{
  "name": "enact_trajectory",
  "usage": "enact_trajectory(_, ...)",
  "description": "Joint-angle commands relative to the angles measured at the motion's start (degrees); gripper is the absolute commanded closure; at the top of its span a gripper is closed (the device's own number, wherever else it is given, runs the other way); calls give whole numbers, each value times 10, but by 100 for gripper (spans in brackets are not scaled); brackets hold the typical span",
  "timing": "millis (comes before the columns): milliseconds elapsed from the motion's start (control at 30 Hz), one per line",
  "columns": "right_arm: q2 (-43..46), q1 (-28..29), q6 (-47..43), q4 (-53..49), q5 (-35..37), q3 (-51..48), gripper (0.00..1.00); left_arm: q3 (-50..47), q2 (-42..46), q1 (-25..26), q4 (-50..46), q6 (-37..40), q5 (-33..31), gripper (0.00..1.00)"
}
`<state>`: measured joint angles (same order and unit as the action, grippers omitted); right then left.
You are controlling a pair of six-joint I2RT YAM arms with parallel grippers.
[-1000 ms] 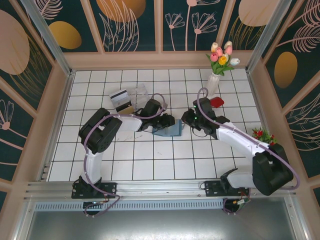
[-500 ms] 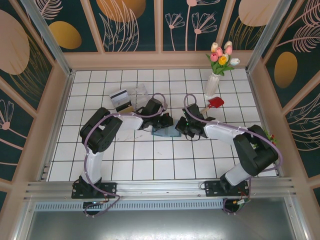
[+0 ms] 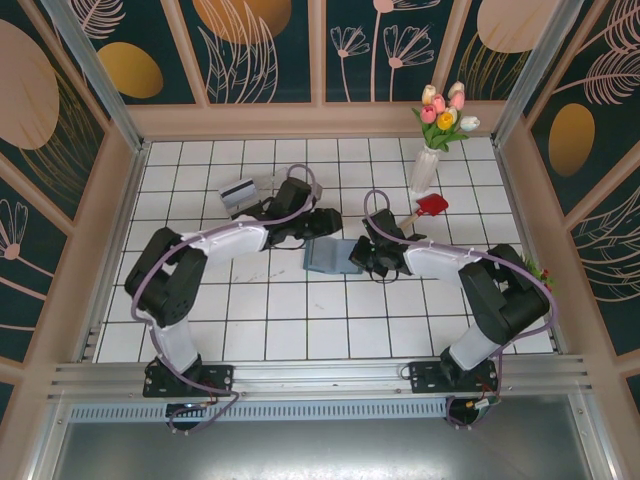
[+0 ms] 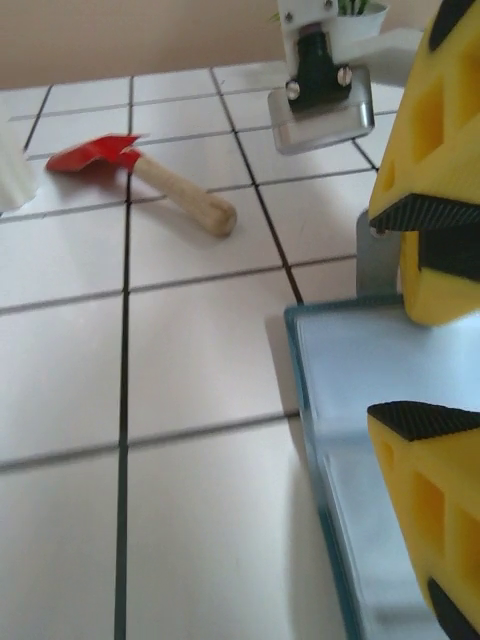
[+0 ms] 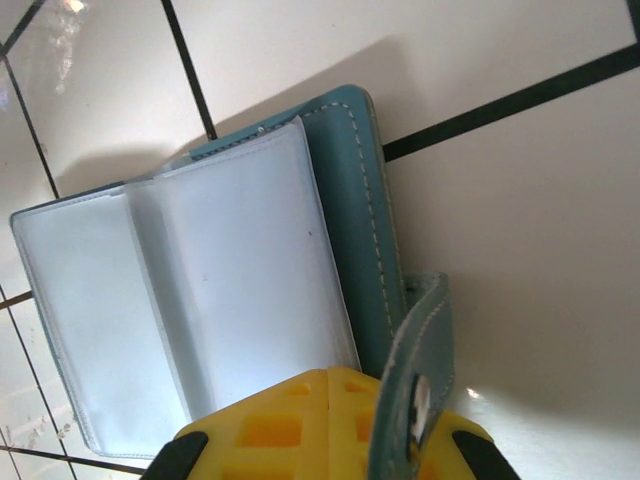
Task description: Take the credit cards out of the card holder
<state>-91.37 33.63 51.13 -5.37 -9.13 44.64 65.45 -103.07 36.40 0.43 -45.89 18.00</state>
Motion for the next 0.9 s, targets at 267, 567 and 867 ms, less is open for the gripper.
enact_trajectory(267,-19,8,-11,-20,9,31,89,-27,2,-11,-114,38,-17,37)
enact_trajectory(567,-22,9,-11,-21,12,33,82,-21,-18,-10,-94,39,19,48)
enact_trajectory(867,-25,10,-12,-23,12,35,82,-28,-31,-10,-85,37,20,48)
